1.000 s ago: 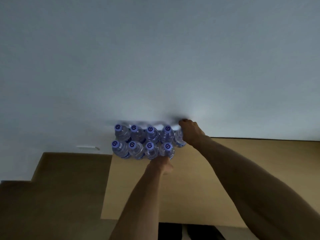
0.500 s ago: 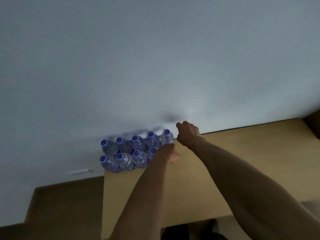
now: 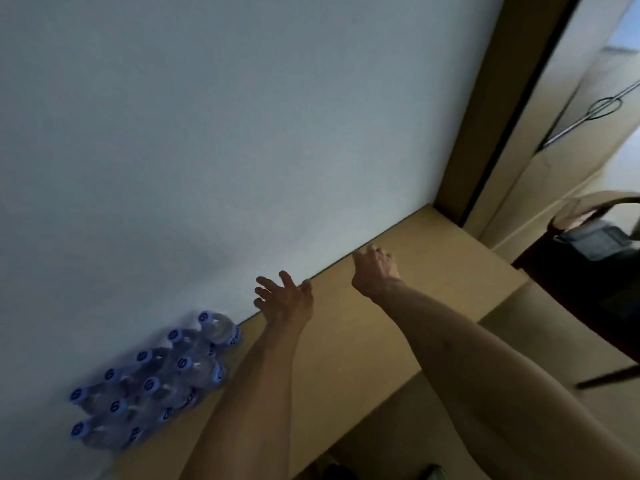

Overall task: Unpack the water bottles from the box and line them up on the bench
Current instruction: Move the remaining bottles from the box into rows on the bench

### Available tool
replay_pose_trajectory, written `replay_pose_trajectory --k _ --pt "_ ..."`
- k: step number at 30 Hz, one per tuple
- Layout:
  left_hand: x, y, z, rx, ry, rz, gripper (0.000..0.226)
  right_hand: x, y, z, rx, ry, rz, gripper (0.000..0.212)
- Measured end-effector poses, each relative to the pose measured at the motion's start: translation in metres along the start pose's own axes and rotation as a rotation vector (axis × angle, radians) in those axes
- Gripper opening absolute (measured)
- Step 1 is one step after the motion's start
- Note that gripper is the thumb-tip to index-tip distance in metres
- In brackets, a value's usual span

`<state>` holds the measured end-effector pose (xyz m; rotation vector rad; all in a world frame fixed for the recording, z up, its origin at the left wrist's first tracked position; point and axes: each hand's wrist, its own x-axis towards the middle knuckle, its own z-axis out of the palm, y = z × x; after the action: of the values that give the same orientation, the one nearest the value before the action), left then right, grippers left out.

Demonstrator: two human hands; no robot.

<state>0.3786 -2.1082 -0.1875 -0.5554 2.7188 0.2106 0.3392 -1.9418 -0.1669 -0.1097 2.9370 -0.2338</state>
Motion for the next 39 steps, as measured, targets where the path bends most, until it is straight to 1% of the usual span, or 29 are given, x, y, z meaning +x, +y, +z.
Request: replay_pose_trajectory --k 8,14,17,21,25,29,32,36,39 --pt "-0.087 0.204 0.028 0.131 -0.025 0.327 0.067 -0.053 0.198 -0.035 0.050 0.012 0.212 0.042" --pt "-0.144 0.360 0.046 0.243 0.011 0.616 0.068 -0.108 0.348 -0.061 0.133 0.103 0.470 0.045" --pt "-0.172 0.433 0.065 0.248 0.037 0.739 0.070 -0.135 0.421 -0.072 0.163 0.139 0.645 0.040" --pt "-0.198 0.515 0.094 0.224 0.012 0.877 0.076 -0.160 0.498 -0.078 0.167 0.172 0.812 0.037" --pt "-0.202 0.588 0.116 0.275 -0.005 1.009 0.074 -0.160 0.564 -0.079 0.179 0.166 0.907 0.042" --pt "-0.182 0.665 0.126 0.331 -0.075 1.065 0.075 -0.137 0.628 -0.081 0.175 0.132 0.974 0.049" --pt "-0.161 0.714 0.130 0.339 -0.122 1.050 0.076 -0.117 0.666 -0.092 0.212 0.086 1.006 0.056" --pt "-0.143 0.774 0.139 0.335 -0.123 1.058 0.074 -0.098 0.714 -0.106 0.252 0.106 1.054 0.049" --pt "-0.143 0.813 0.148 0.363 -0.134 1.101 0.074 -0.090 0.750 -0.109 0.262 0.130 1.075 0.042"
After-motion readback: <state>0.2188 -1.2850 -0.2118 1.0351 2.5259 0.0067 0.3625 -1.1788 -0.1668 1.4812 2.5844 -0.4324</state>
